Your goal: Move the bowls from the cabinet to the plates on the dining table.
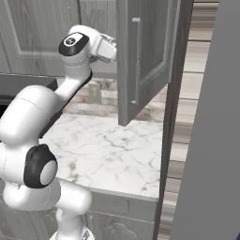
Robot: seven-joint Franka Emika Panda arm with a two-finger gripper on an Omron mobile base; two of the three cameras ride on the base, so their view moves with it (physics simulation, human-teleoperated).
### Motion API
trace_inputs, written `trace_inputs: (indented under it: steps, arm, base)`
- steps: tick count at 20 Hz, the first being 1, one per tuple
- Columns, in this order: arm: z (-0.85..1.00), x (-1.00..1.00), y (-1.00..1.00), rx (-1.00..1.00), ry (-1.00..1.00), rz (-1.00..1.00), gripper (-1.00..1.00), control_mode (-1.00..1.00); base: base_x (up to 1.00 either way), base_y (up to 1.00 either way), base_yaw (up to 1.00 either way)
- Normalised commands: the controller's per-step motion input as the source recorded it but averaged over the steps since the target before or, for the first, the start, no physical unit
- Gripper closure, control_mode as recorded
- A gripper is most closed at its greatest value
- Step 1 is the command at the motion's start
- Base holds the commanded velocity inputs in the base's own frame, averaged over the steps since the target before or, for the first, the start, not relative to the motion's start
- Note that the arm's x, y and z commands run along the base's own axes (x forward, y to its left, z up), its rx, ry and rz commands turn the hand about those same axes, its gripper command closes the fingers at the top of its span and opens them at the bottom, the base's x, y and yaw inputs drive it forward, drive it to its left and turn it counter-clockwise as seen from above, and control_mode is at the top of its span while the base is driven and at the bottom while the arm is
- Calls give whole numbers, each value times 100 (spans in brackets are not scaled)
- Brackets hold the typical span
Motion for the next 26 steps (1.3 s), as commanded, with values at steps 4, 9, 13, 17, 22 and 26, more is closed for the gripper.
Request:
trace_inputs:
  steps: [4,9,13,17,22,26]
  arm:
    - [-5,1,-49,0,0,0,-100,-100]
    - [-6,2,-44,0,0,0,-100,-100]
    - [-3,0,-40,1,0,1,-100,-100]
    - [-2,-2,-31,0,0,4,-100,-100]
    - [0,-7,-15,2,-6,6,-100,-100]
    - [0,-7,10,3,-9,10,-100,-100]
  base:
    - [0,0,0]
    - [0,0,0]
    - [0,0,0]
    - [0,0,0]
    - [0,0,0]
    - [0,0,0]
